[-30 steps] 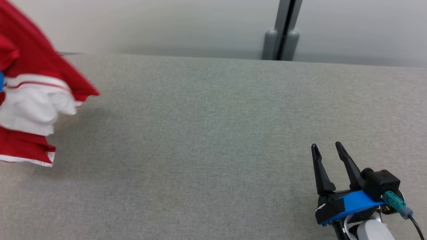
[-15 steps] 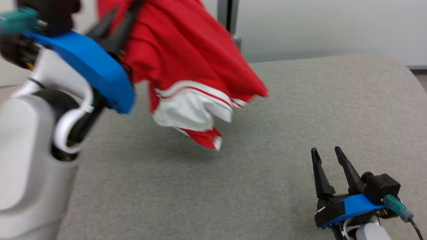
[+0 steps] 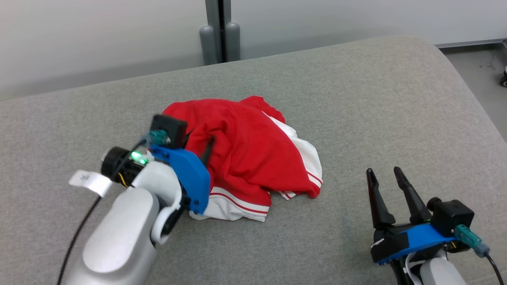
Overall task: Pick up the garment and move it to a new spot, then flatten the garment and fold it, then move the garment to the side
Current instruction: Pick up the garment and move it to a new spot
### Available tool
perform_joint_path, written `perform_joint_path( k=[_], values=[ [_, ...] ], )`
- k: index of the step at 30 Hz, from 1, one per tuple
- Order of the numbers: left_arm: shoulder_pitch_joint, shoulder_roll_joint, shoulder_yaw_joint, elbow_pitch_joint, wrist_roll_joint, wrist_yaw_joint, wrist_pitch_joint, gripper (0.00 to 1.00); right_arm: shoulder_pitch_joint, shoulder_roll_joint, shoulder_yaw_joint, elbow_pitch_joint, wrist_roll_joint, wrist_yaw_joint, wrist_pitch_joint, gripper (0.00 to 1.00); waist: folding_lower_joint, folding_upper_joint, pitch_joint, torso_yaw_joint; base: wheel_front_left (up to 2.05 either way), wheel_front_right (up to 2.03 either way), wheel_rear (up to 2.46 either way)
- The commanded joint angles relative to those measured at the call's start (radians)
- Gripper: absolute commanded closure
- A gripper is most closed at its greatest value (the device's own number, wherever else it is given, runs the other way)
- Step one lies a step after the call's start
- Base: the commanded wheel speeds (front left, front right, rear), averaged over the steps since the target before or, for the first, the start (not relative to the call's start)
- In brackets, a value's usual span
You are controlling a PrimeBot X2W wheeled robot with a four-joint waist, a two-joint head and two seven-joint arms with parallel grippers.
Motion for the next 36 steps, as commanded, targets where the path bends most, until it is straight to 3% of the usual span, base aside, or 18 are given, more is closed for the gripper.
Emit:
perform_joint_path(
  k=[1,8,19,23,36],
  values=[
    [0.018,-0.010,-0.006,0.020,0.001,0.003,-0.019,0.00,-0.004,-0.003,-0.007,0.000,0.004,0.000,-0.006,0.00,-0.0001,0.0000,-0.001,0.004,0.00,0.00,0.00],
    [0.110,-0.046,0.016,0.033,-0.009,0.021,-0.233,0.00,0.019,-0.003,-0.057,-0.003,-0.020,0.000,-0.006,0.00,-0.0001,0.0000,-0.031,0.058,0.00,0.00,0.00],
    [0.337,-0.018,0.145,-0.087,-0.046,0.080,-0.583,0.00,0.074,-0.003,-0.119,-0.024,-0.051,0.000,0.005,0.00,-0.0001,0.0000,-0.107,0.171,0.00,0.00,0.00],
    [0.407,-0.011,0.204,-0.098,-0.047,0.094,-0.627,0.00,0.097,-0.003,-0.128,-0.035,-0.067,0.000,0.019,0.00,-0.0001,0.0000,-0.136,0.198,0.00,0.00,0.00],
    [0.560,-0.011,0.357,-0.069,0.029,0.029,-0.634,0.00,0.181,-0.003,-0.147,-0.093,-0.111,0.000,0.067,0.00,-0.0001,0.0000,-0.182,0.216,0.00,0.00,0.00]
  ],
)
